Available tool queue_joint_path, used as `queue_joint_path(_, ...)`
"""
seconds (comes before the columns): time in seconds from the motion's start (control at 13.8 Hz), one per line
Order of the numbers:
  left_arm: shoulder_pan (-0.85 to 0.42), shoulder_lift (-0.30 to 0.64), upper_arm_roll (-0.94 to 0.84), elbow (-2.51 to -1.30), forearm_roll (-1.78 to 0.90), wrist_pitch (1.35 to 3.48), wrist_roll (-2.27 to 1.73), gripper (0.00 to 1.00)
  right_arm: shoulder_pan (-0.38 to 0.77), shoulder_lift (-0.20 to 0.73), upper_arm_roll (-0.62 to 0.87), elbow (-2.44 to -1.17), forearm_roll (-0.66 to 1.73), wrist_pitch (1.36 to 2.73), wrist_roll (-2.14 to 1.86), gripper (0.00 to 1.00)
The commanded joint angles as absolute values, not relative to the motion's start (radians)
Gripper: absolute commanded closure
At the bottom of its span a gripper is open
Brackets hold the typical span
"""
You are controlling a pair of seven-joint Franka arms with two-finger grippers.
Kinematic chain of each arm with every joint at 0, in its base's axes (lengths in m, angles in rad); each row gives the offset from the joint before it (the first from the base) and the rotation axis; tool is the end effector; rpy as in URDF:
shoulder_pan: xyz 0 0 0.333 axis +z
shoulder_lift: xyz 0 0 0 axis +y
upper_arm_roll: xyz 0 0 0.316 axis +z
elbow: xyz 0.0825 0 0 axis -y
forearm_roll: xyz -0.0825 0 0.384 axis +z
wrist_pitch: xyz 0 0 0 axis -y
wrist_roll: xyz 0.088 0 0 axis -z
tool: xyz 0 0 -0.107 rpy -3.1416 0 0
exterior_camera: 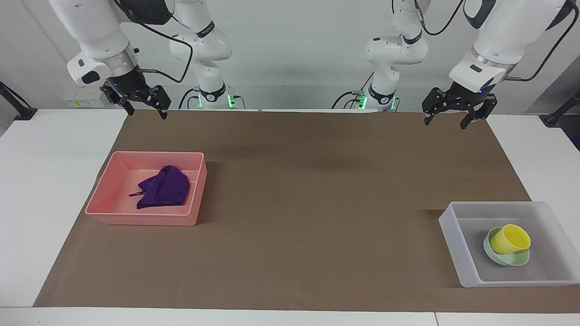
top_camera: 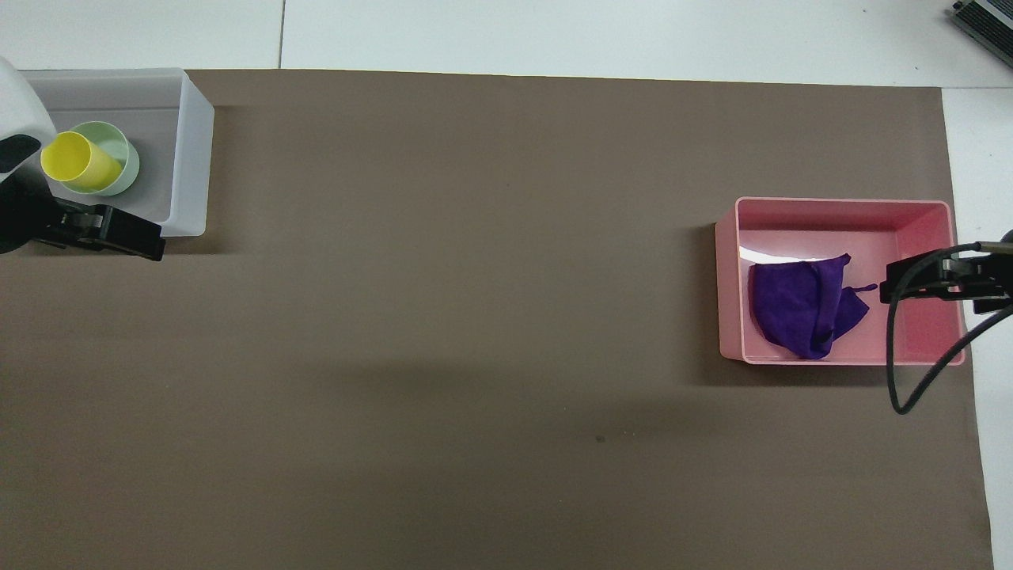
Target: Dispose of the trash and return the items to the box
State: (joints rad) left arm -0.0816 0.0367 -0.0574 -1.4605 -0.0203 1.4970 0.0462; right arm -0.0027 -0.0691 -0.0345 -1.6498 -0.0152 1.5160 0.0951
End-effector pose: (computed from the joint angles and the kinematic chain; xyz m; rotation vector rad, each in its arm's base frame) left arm 0.5533 -0.0790 0.6493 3.1057 -0.2907 -0.0018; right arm 0.5257 -0.0219 0.6202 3.1184 -0.2069 -0.1006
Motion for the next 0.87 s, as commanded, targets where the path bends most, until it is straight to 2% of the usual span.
queue_joint_path(0.0,-0.042,0.041,-0.057,-1.437,-0.018,1.474,0.074,0.00,-0.008,-0.081,-0.031,-1.655,0.012,1.516,0.094,0.00)
queue_joint_path(0.44,-0.041,0.020,-0.058,-1.445,-0.015,1.480,0.081,0.00,-0.006,-0.081,-0.031,-1.657,0.012,1.514,0.095,0.00)
queue_joint_path(0.8,-0.097,0.020,-0.025,-1.443,-0.012,1.468,0.077,0.00,-0.008,-0.081,-0.031,-1.655,0.012,1.514,0.092,0.00)
